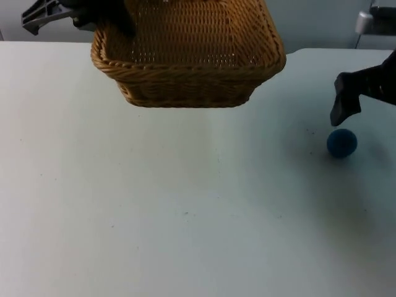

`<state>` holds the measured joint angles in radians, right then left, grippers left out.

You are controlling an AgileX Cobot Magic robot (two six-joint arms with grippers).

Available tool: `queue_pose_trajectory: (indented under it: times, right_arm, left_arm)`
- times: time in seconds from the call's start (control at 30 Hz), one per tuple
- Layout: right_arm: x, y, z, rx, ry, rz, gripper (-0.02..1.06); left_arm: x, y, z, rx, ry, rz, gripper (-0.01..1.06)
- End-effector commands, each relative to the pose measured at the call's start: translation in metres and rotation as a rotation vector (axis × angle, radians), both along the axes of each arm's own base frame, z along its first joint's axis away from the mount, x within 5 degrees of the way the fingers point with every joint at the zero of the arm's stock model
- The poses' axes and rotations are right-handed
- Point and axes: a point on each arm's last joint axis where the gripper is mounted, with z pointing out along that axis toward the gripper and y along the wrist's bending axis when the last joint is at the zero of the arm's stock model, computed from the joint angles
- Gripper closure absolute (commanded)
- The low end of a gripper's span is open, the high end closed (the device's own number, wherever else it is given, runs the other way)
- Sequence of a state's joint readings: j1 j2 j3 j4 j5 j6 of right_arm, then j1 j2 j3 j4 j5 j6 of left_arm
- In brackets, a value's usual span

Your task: Pick up the basket with the left hand and place the ball into the basket with the right hand.

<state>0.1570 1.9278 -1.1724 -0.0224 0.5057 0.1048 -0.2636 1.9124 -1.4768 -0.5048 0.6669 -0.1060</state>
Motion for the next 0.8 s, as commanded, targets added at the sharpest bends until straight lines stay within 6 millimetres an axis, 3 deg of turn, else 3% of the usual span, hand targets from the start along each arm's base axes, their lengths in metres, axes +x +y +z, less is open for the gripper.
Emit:
queue_pose_trajectory:
  times: [0.0,0.2,0.6,0.77]
  right_arm:
    - [0.004,0.003,-0.004,0.004,-0.011,0.011,-0.01]
    - [0.006,0.004,-0.020,0.005,0.009,0.026,-0.01]
    - [0.033,0.018,-0.022,-0.016,0.056,0.072,0.00]
    - [0.033,0.022,-0.025,-0.013,0.093,0.069,0.00]
  left_arm:
    - [0.001,0.000,0.005,-0.028,-0.020,0.027,1.05]
    - [0.002,0.000,0.005,-0.029,-0.026,0.030,1.05]
    - [0.002,0.000,0.004,-0.027,-0.024,0.029,1.05]
    - [0.002,0.000,0.004,-0.026,-0.022,0.028,1.05]
